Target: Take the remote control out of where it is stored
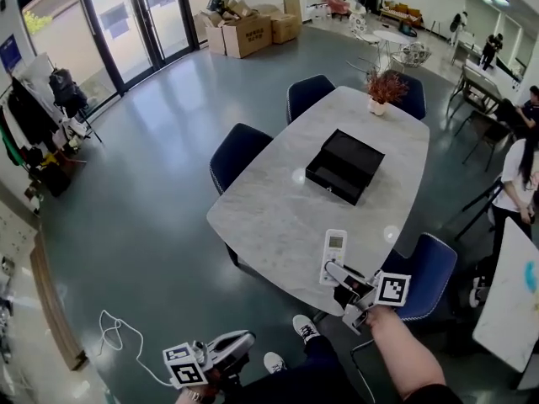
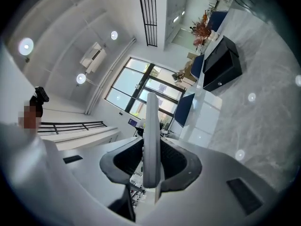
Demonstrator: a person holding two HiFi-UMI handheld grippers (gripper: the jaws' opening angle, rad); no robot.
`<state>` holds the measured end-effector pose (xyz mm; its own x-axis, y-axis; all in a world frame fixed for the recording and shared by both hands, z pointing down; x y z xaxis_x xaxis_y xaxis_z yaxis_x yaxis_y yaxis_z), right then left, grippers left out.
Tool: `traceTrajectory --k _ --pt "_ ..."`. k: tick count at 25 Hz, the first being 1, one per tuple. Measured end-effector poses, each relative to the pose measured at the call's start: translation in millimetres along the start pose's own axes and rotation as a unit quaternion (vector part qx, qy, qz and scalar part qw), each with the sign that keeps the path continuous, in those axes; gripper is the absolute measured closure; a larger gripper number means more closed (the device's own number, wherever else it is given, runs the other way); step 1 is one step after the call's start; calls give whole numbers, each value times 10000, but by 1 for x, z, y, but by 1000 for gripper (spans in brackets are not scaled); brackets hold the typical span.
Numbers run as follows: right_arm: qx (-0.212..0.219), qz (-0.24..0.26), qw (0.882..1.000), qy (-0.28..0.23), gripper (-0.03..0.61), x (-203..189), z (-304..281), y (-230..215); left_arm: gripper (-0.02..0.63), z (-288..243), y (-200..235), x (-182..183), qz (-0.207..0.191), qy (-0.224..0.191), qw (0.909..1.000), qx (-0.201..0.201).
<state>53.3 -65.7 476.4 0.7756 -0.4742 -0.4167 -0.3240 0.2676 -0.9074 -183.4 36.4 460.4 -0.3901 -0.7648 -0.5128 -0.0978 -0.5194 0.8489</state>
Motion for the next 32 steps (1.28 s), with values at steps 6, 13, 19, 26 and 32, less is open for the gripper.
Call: traceTrajectory --k 6,13,19,26,32 --pt "-11 73 9999 -141 460 -56 33 28 607 25 -7 -18 33 267 9994 -217" --pt "-226 -63 9994 -265 460 -100 73 52 607 28 -21 -34 139 502 9973 -518" --pt "-122 -122 9998 -135 460 -138 98 78 607 18 -32 -45 166 724 9944 -747" --pt "-54 -160 9995 -283 460 -154 147 95 607 -10 -39 -68 133 1011 9912 -849" --pt "45 -103 9992 -379 460 -137 191 101 607 -42 -57 -96 161 1144 9889 -938"
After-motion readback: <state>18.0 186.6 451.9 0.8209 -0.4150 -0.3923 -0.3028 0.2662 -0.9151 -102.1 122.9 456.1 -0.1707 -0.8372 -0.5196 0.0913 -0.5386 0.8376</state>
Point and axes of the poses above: the fingertips, and each gripper's own axes: z backward along the fingers, y to its left, x out of its top, the point moved 1 cm from there along z, backward along the fingers, and after that the axes turned 7 degrees about -y, right-handed, at the moved point
